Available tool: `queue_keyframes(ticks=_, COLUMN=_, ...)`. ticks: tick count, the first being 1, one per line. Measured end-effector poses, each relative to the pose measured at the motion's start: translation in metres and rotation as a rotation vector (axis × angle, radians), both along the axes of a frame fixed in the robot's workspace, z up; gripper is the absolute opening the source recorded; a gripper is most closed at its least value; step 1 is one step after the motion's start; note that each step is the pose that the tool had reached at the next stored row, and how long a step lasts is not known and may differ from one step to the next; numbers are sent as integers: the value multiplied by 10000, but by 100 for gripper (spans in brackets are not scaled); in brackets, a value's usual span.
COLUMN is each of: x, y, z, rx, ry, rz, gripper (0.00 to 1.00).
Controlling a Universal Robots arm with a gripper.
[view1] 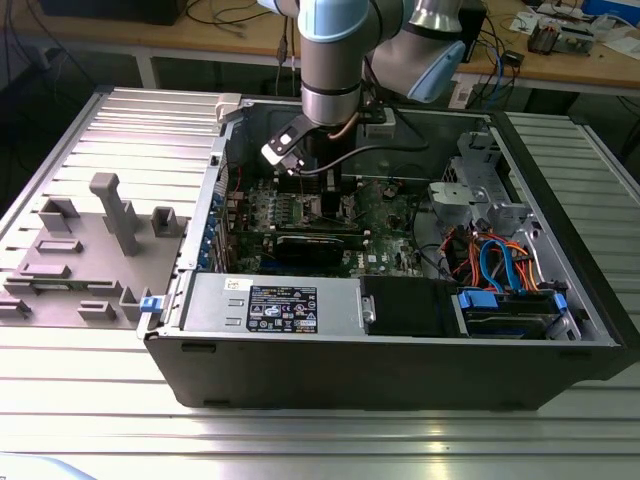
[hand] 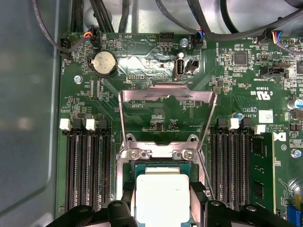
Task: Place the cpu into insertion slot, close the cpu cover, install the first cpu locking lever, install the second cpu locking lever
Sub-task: 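Place the cpu into insertion slot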
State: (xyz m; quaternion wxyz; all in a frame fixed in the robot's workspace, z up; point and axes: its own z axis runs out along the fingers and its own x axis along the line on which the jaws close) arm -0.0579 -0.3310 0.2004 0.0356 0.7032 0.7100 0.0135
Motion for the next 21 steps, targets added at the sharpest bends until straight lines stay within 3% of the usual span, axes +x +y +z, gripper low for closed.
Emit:
queue_keyframes(ticks=6, x=-2, y=23, z=-18, rx=0, ry=0, rz=-1, gripper=54)
queue_keyframes(ticks=21, x=-2, y=23, z=-5, rx=-1, ry=6, rz=-68, gripper=54)
